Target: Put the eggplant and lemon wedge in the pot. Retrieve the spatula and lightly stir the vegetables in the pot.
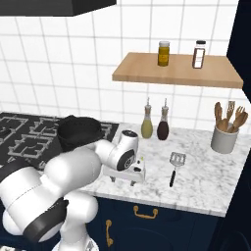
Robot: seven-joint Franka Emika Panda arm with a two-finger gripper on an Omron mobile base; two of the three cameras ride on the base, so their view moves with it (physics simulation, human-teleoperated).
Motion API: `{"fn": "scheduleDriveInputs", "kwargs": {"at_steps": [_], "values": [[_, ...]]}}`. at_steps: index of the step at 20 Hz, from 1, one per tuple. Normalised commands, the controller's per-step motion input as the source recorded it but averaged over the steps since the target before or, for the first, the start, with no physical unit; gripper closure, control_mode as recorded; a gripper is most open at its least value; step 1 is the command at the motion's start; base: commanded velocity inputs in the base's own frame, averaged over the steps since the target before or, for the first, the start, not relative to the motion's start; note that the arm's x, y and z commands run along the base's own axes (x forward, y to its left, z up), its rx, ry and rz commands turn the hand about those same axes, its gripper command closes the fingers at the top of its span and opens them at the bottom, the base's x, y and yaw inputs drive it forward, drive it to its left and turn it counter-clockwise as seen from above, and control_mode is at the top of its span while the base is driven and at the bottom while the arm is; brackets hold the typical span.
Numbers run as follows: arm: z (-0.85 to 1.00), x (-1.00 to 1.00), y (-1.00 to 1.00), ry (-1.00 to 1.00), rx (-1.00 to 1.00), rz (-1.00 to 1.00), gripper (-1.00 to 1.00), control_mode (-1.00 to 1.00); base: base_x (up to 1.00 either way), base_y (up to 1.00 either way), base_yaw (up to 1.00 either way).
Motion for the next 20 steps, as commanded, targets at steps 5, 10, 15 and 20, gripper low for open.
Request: {"fn": "scheduleDriveInputs", "kwargs": {"at_steps": [5, 10, 15, 20], "values": [[-0.11, 0.17, 0.0, 0.0, 0.0, 0.0, -1.0, -1.0, 0.0, 0.0, 0.0], [0.0, 0.3, 0.0, -0.03, 0.0, 0.0, -1.0, -1.0, 0.0, 0.0, 0.0], [0.0, 0.39, 0.0, 0.0, 0.0, 0.0, -1.0, -1.0, 0.0, 0.0, 0.0], [0.0, 0.36, 0.0, 0.0, 0.0, 0.0, -1.0, -1.0, 0.0, 0.0, 0.0]]}}
